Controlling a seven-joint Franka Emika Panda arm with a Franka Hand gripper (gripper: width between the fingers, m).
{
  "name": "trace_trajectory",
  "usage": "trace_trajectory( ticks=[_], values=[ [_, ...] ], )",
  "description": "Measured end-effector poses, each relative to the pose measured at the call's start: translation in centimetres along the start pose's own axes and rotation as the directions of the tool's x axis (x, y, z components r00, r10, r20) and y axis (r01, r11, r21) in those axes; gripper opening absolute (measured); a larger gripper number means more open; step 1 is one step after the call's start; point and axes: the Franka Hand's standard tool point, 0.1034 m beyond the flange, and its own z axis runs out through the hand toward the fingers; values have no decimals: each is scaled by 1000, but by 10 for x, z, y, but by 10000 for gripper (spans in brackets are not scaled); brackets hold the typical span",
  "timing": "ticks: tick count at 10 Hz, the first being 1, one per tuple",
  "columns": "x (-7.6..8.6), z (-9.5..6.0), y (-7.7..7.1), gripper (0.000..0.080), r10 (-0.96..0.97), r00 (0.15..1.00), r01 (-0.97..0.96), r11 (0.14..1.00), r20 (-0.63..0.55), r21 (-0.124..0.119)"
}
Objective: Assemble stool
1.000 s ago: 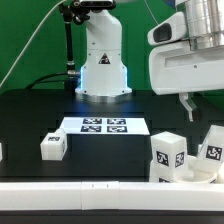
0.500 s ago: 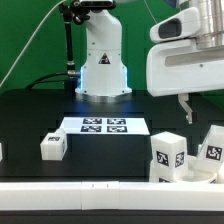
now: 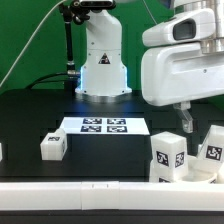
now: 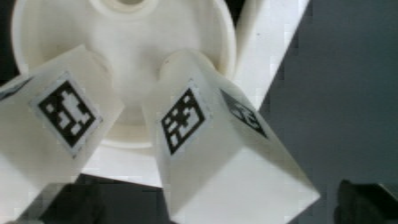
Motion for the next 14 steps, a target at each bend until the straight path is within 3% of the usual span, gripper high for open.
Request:
trace_trajectory(
  ticks=[2,5,7,9,10,12,14],
  values=[
    [-1,0,4,649,-169,986,169,985,10,-16],
    [1,7,2,649,-564,822,568,822,75,-46],
    [0,11,2,649,-694,711,701,712,113,-38],
    [0,14,4,649,-740,658,750,661,137,-31],
    [-1,14,6,649,-729,670,739,673,138,-32],
    [-2,15,8,383,-727,672,737,675,141,-32],
    [-1,14,8,340,-713,687,723,690,139,-36]
  ],
)
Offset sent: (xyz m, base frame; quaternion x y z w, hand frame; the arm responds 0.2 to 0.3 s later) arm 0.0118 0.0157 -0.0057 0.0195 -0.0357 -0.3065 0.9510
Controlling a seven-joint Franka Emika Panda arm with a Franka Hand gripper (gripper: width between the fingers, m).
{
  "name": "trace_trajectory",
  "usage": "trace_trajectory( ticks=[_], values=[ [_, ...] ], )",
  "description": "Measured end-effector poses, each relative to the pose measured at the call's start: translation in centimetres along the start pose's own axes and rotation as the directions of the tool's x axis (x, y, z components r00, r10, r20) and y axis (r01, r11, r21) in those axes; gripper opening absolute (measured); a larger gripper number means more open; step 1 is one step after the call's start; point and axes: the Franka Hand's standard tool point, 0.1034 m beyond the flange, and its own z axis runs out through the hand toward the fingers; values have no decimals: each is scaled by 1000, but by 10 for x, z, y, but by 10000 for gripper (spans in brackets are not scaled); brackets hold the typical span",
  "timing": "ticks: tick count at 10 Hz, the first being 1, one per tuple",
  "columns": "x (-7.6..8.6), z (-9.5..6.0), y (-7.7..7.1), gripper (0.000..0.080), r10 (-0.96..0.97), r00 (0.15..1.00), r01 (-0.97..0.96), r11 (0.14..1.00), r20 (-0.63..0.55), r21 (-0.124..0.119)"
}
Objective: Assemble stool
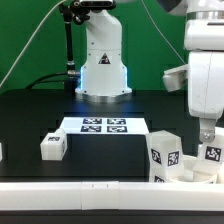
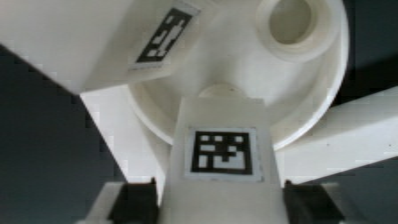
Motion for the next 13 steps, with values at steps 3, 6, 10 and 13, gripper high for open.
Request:
trace_trajectory(
  ticks=[3,6,10,13],
  values=[
    [0,0,0,340,67,998,-67,998,0,0],
    [2,0,1,340,435,900,-435,900,-21,-3],
    [5,0,1,340,729,683,-730,684,-40,2],
    [2,1,2,340,887,457,-888,459,-69,28]
  ],
)
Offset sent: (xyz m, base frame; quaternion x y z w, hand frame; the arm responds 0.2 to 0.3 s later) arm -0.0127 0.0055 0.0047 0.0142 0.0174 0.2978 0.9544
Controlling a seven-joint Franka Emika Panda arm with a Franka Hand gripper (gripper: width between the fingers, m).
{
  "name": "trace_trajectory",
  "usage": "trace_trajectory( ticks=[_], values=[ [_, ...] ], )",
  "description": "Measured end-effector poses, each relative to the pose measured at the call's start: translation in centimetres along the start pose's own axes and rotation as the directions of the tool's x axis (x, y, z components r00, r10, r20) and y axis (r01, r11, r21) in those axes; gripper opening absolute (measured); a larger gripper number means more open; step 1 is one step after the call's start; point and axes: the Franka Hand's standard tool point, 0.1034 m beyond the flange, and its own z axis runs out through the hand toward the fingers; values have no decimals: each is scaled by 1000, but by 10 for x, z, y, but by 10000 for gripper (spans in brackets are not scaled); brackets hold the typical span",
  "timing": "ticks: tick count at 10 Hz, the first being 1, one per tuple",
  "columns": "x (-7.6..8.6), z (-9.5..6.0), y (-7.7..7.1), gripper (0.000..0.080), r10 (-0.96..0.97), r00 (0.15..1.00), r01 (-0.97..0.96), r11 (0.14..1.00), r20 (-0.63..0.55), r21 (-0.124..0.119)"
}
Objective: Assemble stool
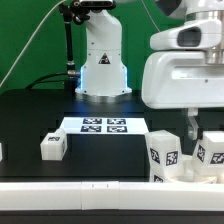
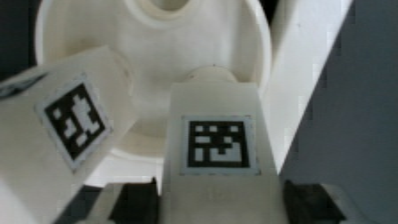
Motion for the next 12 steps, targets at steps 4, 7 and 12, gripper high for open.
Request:
trace_trajectory(
  ticks=[4,7,12],
  values=[
    [-4,2,-2,340,398,915,-396,917,-67,36],
    [-5,2,1,340,596,802,-593,803,-46,59],
    [-7,1,-1,340,882,471,-880,469,12,82]
  ],
)
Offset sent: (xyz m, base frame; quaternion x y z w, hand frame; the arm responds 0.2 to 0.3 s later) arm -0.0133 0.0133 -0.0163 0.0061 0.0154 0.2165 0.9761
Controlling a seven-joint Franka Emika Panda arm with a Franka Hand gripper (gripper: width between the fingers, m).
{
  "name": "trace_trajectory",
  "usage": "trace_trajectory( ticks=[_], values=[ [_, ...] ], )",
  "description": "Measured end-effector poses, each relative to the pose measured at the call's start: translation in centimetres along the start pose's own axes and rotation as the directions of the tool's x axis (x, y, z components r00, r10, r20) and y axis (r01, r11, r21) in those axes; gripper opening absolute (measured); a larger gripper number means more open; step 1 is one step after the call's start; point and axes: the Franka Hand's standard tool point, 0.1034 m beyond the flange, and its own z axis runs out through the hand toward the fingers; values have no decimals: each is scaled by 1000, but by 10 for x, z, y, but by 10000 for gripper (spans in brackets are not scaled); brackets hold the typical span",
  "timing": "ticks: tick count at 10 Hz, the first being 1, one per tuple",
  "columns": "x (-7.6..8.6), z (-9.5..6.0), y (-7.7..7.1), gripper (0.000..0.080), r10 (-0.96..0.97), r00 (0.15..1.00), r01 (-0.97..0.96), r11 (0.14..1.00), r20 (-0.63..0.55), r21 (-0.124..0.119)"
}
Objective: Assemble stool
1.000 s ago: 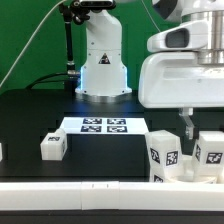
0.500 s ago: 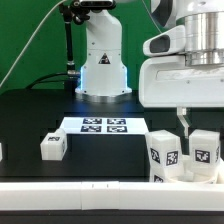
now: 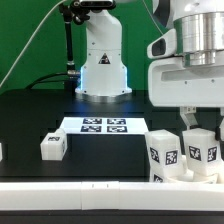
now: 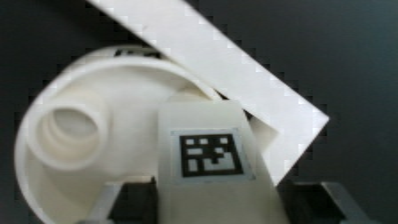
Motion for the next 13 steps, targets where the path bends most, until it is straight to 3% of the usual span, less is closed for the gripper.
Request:
trace_trajectory(
  ticks=[4,8,9,10,11,13],
  values=[
    [-2,0,-1,340,401,915,-402,916,40,6],
    [-2,0,-1,340,589,805,-590,807,73,2],
    [-3,0,-1,495,588,805,-590,808,73,2],
    [-3,-1,-1,600,551,831,-552,834,76,-6],
    [-4,-8,-2,600,509,857,-509,861,88,-22],
    [-3,-22,-9,647,469,878,-472,882,97,2]
  ],
)
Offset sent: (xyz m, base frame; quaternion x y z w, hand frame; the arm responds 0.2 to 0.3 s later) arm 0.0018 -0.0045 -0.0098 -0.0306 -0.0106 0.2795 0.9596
